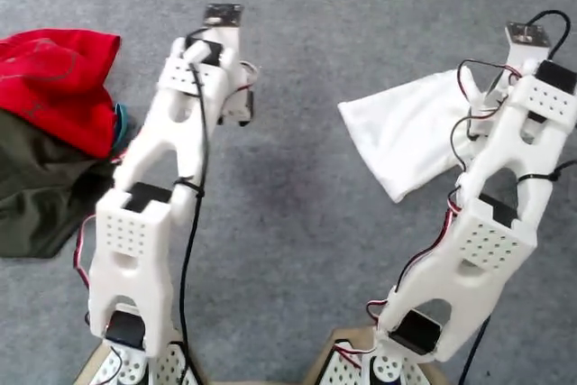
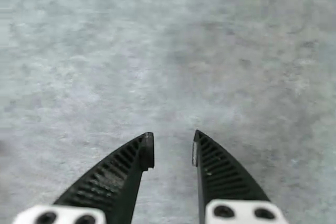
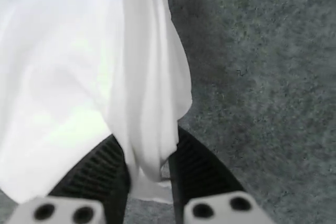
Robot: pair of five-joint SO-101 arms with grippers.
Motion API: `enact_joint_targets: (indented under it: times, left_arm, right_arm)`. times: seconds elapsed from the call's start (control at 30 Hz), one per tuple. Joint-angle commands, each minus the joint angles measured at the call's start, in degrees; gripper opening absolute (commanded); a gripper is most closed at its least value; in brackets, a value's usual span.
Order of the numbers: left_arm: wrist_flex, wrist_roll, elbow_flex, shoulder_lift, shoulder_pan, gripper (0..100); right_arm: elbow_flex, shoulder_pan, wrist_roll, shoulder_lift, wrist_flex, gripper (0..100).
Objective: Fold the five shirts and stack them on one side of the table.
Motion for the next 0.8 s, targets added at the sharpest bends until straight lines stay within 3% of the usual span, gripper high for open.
enact_joint_targets:
  times: [0.0, 0.1, 0.23, 0.3, 0.4, 0.5, 0.77]
  left_arm:
    - [3.4, -1.2, -5.3, -2.4, -5.1, 15]
    - [7.5, -6.7, -12.3, -2.4, -10.9, 15]
    - [13.9, -6.7, -25.5, -2.4, -20.3, 15]
    - [16.3, -6.8, -32.2, -2.4, -25.9, 15]
    - [16.4, -7.2, -38.8, -2.4, -34.3, 15]
    - [16.4, -13.5, -40.5, -1.7, -39.7, 15]
    - [11.4, -14.3, -33.6, 5.1, -42.2, 15]
  right_arm:
    - [-2.4, 0.5, 0.4, -0.4, -0.4, 1.5]
    - [-2.4, -0.4, 0.3, -0.7, -0.1, 7.4]
    - [-2.9, -2.5, 0.7, -0.7, 4.0, 30.9]
    - [-4.1, -3.3, 2.7, -0.7, 6.2, 37.3]
    - [-6.9, -4.4, 3.4, -0.7, 9.1, 36.5]
    - [-10.9, -5.1, 3.3, -0.7, 12.1, 33.0]
    - [-18.1, -5.9, 3.3, -0.7, 16.7, 29.7]
